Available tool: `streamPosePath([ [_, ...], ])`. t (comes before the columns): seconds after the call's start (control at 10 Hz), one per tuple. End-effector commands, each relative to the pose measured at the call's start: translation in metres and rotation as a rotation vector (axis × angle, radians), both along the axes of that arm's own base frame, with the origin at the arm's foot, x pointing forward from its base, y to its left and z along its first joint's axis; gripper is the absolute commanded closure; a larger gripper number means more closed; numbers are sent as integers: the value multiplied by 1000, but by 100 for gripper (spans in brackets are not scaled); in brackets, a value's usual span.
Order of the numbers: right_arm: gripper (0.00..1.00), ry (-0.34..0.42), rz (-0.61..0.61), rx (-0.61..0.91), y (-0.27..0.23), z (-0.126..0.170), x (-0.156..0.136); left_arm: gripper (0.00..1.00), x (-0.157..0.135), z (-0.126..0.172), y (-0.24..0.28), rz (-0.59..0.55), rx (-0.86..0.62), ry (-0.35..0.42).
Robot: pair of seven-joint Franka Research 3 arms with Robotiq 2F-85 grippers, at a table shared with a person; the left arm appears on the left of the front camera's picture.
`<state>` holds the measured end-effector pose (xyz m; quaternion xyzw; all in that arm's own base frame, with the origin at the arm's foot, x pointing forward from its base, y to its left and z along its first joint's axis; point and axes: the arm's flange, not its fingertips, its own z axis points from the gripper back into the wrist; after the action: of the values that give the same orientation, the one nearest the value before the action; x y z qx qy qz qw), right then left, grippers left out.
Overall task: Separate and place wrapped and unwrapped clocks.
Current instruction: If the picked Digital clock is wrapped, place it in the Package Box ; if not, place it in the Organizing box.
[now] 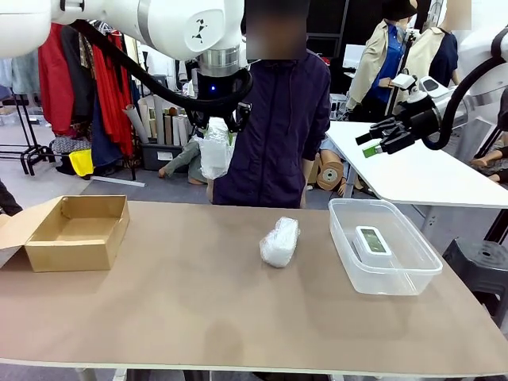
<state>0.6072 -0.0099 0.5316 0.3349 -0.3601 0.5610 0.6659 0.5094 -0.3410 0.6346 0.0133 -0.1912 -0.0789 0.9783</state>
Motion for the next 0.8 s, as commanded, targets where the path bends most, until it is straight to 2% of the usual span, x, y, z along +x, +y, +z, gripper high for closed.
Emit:
streamPosePath([
  [0.0,0,-2,4,4,1,2,0,100,-2,2,4,6,1,-3],
  [0.3,0,-2,4,4,1,2,0,100,0,0,0,0,0,0],
  [0.4,0,-2,4,4,1,2,0,100,-2,10,13,12,26,-14],
  [0.5,0,-2,4,4,1,2,0,100,-2,17,38,-25,73,20],
  [0.6,0,-2,4,4,1,2,0,100,-3,20,56,-47,50,-1],
  [0.7,0,-2,4,4,1,2,0,100,-5,21,74,-20,58,0],
])
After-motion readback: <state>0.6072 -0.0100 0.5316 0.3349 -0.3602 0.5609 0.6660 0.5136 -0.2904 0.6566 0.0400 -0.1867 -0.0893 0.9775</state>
